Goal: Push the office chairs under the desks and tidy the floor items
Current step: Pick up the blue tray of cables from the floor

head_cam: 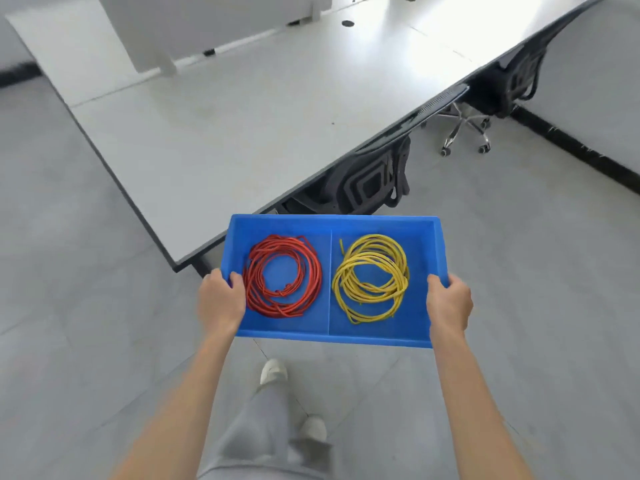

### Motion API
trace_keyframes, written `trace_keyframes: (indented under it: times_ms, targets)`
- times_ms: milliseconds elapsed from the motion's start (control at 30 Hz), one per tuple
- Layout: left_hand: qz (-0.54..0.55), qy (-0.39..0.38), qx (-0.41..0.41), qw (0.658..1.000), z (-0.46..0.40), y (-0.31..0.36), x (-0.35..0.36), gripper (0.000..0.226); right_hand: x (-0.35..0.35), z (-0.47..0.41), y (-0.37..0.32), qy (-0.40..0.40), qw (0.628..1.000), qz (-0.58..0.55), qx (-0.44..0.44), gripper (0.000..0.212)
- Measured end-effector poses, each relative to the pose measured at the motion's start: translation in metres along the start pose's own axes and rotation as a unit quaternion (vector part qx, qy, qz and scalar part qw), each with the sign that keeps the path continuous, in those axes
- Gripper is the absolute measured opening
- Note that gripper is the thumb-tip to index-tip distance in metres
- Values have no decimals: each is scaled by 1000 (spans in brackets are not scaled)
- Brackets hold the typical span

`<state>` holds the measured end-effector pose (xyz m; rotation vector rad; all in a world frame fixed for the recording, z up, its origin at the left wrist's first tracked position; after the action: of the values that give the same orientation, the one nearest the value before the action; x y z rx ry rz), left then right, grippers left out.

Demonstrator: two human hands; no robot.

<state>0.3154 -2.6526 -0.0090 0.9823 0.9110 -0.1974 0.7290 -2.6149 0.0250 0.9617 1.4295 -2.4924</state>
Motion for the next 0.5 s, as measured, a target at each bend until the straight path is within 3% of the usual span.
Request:
trace_keyframes:
  times_ms: [267, 500]
  targets:
    - [21, 91, -66, 993, -109, -7, -67, 26, 122, -49, -145, -98, 990, -29, -101, 37]
    - [37, 117, -105, 987, -224, 3, -111, 24, 232, -114, -262, -152, 981, 6, -122, 25]
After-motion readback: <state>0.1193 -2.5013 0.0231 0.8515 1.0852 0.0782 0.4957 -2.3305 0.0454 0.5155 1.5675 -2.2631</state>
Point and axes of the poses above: each hand's wrist, its own z-axis away from the middle knuckle, its own x-axis out of the palm, y = z × x, the point moved 9 cm from there along -z, towards the middle knuckle, and after that the axes turned 9 degrees about -y, right-handed, at the moved point
